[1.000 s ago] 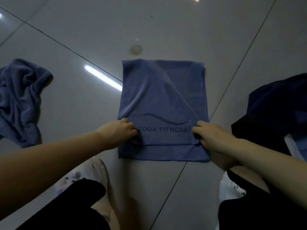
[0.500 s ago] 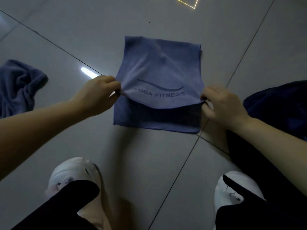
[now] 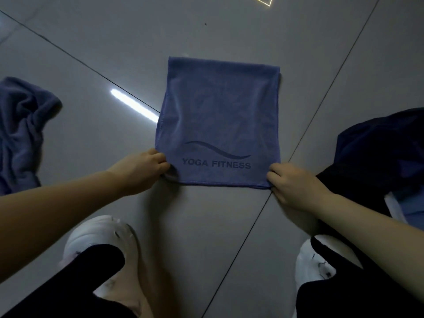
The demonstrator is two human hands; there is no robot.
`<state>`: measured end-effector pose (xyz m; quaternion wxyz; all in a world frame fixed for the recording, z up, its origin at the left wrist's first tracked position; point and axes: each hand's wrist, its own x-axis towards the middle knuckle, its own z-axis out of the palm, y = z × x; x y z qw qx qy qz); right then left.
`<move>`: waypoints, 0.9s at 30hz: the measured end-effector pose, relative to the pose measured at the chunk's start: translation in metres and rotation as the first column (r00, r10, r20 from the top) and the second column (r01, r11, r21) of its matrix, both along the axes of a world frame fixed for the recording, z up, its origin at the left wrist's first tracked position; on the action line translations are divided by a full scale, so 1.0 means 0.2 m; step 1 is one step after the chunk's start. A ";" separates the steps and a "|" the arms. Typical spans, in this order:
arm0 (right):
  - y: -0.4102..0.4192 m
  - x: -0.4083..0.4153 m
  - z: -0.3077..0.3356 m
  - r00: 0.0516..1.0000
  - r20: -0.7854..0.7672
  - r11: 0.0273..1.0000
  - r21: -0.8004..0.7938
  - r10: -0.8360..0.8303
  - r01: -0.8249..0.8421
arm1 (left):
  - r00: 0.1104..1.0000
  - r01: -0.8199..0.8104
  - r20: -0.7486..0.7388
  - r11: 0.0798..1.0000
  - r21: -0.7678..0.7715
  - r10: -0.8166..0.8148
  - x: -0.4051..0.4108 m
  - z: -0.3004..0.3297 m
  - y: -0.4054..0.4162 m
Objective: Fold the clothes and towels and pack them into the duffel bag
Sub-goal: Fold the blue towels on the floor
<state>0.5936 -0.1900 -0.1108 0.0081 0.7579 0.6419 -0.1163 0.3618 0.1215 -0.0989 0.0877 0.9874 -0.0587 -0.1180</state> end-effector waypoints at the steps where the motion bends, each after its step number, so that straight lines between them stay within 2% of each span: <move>1: 0.00 0.00 -0.01 1.000 0.002 1.000 -0.014 -0.001 0.001 | 1.000 -0.003 -0.017 1.000 0.002 0.003 0.00 0.01 0.01; 3: 0.01 0.01 0.00 0.998 -0.040 0.998 -0.057 -0.039 0.037 | 1.000 0.001 -0.014 1.000 -0.007 -0.001 0.01 0.01 0.03; 6: 0.08 0.08 0.11 0.947 -0.164 0.961 -0.060 -0.276 0.270 | 0.996 0.011 0.086 1.000 -0.012 -0.010 0.08 0.09 0.09; 8: 0.15 0.16 0.24 0.886 -0.236 0.886 0.146 -0.400 0.440 | 0.969 -0.064 0.235 0.997 -0.049 0.074 0.17 0.19 0.16; 10: 0.21 0.25 0.39 0.870 -0.245 0.776 0.394 -0.427 0.492 | 0.925 -0.160 0.337 0.984 -0.076 0.176 0.24 0.30 0.24; 12: 0.23 0.28 0.48 0.870 -0.270 0.728 0.477 -0.413 0.493 | 0.897 -0.194 0.395 0.980 -0.048 0.197 0.26 0.36 0.28; 14: 0.22 0.25 0.49 0.894 -0.228 0.737 0.506 -0.386 0.448 | 0.900 -0.185 0.394 0.982 -0.045 0.188 0.22 0.35 0.28; 17: 0.12 0.15 0.36 0.938 -0.189 0.849 0.402 -0.291 0.344 | 0.928 -0.185 0.310 0.979 -0.090 0.204 0.14 0.25 0.20; 19: 0.03 0.09 0.23 0.949 -0.209 0.925 0.252 -0.237 0.286 | 0.966 -0.124 0.217 0.989 -0.078 0.138 0.08 0.17 0.13; 22: -0.07 0.02 0.07 0.969 -0.204 0.980 0.114 -0.138 0.163 | 0.998 -0.052 0.025 0.995 -0.085 0.055 0.03 0.04 0.06; 27: -0.08 0.01 0.00 0.967 -0.219 0.987 0.065 -0.130 0.147 | 0.998 -0.002 0.062 0.995 -0.100 0.008 0.07 0.01 0.03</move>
